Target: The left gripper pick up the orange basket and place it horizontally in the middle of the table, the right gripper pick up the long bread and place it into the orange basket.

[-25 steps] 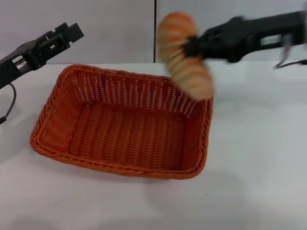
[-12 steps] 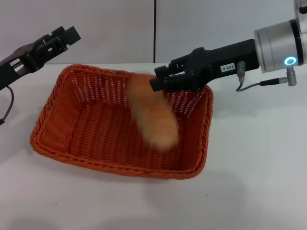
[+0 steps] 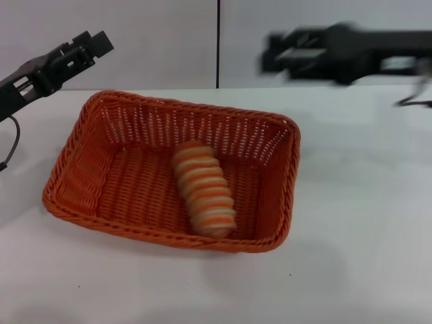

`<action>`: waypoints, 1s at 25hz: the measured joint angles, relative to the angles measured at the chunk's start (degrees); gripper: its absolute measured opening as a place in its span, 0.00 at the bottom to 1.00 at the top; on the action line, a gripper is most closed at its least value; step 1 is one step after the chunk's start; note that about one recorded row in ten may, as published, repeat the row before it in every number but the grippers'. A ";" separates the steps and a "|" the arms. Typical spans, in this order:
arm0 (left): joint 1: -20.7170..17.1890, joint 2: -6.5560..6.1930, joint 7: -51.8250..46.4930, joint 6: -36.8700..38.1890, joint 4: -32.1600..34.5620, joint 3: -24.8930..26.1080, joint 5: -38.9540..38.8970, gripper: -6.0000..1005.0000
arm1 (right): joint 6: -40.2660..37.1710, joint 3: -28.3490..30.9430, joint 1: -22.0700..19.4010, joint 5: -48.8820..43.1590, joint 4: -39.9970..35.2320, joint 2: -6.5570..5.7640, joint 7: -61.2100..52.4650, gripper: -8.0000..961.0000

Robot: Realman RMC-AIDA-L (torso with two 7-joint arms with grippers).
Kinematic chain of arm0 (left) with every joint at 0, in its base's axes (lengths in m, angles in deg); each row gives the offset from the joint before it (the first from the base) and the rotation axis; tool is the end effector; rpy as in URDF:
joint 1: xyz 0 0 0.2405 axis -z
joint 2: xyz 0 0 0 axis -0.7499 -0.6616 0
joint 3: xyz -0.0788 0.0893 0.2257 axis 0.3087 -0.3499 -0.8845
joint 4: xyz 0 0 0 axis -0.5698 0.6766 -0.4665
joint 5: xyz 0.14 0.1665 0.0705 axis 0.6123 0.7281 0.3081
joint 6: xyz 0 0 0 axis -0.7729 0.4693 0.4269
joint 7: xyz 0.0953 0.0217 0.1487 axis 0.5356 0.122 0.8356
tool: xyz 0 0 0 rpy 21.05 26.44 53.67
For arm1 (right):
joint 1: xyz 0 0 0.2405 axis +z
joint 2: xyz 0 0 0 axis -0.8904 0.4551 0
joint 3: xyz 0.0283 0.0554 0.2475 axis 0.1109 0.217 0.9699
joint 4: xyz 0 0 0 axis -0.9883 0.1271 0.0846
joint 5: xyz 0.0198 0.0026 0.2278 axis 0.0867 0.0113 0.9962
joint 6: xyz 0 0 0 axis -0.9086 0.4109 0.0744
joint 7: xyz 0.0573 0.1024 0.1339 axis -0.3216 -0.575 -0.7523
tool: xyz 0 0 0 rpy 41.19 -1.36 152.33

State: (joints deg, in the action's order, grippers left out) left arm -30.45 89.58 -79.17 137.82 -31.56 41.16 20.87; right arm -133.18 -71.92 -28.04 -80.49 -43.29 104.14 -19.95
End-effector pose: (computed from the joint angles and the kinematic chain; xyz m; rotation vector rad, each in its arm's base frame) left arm -0.2632 0.3442 0.0429 -2.2107 -0.9857 -1.3639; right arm 0.1363 0.3837 0.0206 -2.8269 0.6144 0.9881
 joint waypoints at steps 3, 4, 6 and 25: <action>0.31 0.23 0.37 -0.03 0.00 1.01 -0.10 0.82 | -2.93 5.70 -7.77 8.09 -4.74 -0.58 0.81 0.64; 0.31 0.23 0.37 -0.03 0.00 1.01 -0.10 0.82 | -2.93 5.70 -7.77 8.09 -4.74 -0.58 0.81 0.64; 0.70 0.39 0.83 -0.04 -0.02 2.27 -0.17 0.82 | -3.05 10.06 -10.70 9.00 -5.55 -0.68 1.62 0.64; 3.33 0.72 8.49 1.34 -4.70 4.31 -6.37 0.82 | -3.08 36.34 -20.24 10.35 12.38 -3.57 16.16 0.64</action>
State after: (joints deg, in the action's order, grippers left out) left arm -27.12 90.30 -70.67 139.16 -36.26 45.48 14.50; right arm -136.26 -35.58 -48.28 -70.14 -30.90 100.58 -3.79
